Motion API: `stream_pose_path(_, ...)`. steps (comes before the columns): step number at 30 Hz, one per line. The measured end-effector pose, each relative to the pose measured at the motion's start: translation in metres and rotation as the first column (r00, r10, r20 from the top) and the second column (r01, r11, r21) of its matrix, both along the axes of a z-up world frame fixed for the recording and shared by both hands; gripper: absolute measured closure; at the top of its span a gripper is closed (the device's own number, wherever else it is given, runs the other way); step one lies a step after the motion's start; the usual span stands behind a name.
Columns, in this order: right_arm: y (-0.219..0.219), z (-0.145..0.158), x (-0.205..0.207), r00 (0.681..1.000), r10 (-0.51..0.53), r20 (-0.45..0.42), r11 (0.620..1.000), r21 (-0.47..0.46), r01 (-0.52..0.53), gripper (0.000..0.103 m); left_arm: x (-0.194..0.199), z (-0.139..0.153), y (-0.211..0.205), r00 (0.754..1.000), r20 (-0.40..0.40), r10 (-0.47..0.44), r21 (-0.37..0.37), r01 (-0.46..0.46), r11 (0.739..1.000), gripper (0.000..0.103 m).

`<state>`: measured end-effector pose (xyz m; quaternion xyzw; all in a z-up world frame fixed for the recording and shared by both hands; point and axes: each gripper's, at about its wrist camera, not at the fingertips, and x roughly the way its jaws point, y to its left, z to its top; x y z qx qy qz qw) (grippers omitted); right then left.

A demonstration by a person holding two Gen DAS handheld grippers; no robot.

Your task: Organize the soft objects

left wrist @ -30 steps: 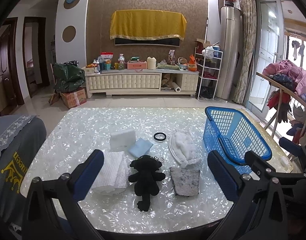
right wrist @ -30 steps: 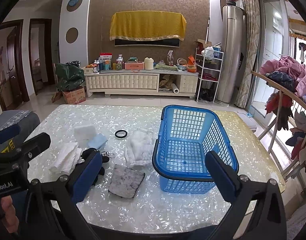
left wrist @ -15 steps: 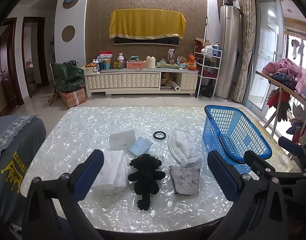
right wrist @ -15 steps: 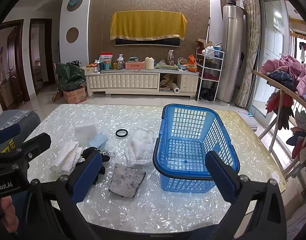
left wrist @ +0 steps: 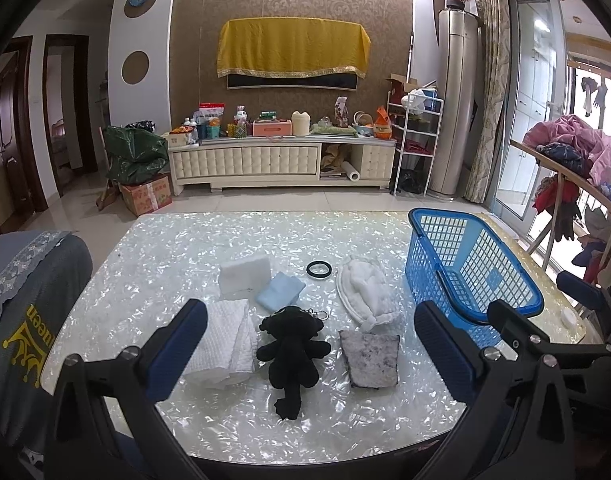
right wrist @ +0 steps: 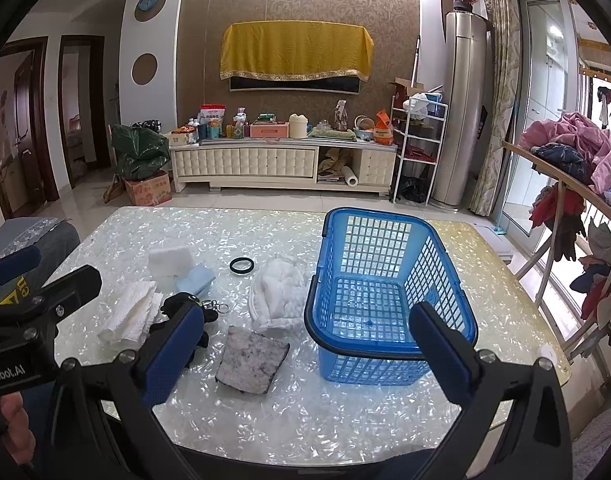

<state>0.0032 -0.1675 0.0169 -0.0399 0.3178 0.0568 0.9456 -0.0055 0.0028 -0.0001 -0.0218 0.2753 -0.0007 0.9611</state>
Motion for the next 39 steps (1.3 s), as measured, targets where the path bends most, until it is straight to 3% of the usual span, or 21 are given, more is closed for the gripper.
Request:
stream_pose_path(29,-0.004,0.008,0.012,1.0,0.008,0.005,1.0,-0.013,-0.008,0.0,0.015,0.006,-0.001,0.999,-0.031,-0.017,-0.015,0.017,1.0,0.0)
stream_pose_path(39,-0.011,0.012,0.029,1.0,-0.001,-0.019,1.0,-0.029,0.001,0.0,0.034,0.004,0.012,0.997,-0.077,0.012,0.044,-0.009,0.999,0.0)
